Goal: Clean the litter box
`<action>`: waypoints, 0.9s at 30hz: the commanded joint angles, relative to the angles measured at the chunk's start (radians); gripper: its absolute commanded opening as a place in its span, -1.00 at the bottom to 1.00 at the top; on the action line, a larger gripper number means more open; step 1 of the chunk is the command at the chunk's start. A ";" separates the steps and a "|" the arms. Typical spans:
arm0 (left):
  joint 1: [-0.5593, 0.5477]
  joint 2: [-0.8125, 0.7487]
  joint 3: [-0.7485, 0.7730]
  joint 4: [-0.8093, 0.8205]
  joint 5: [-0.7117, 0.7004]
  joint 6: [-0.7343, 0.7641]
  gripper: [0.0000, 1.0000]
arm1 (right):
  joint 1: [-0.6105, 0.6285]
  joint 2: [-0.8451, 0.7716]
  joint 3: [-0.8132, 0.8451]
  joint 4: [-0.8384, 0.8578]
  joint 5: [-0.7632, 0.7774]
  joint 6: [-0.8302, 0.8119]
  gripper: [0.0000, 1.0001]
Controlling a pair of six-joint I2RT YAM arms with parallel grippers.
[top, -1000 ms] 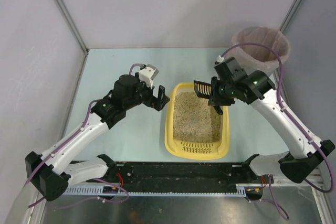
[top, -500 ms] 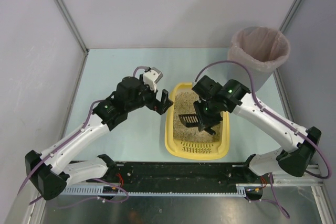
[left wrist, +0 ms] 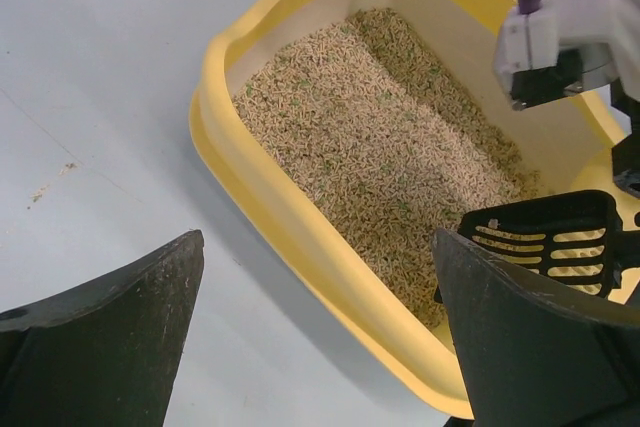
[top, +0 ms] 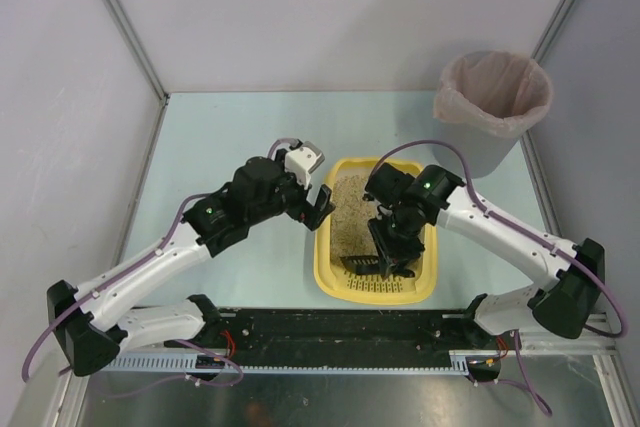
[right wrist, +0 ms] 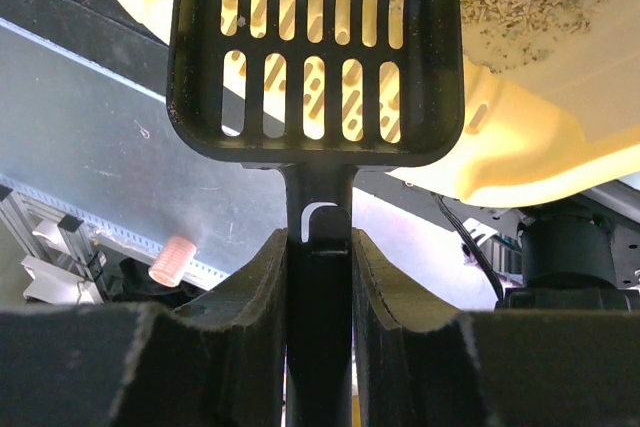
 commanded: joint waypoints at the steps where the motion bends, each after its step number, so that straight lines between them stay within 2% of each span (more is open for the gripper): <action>1: -0.039 -0.020 0.002 0.004 -0.079 0.044 0.99 | 0.002 0.042 0.003 -0.176 -0.024 -0.039 -1.00; 10: -0.057 -0.029 -0.004 0.000 -0.150 0.087 0.99 | -0.088 0.139 0.003 -0.176 0.018 -0.111 -1.00; 18: -0.057 -0.044 0.002 0.001 -0.148 0.087 0.99 | -0.165 0.237 0.012 -0.175 0.061 -0.190 -1.00; 27: -0.057 -0.067 0.000 0.000 -0.168 0.098 0.99 | -0.180 0.370 0.130 -0.175 0.182 -0.173 -1.00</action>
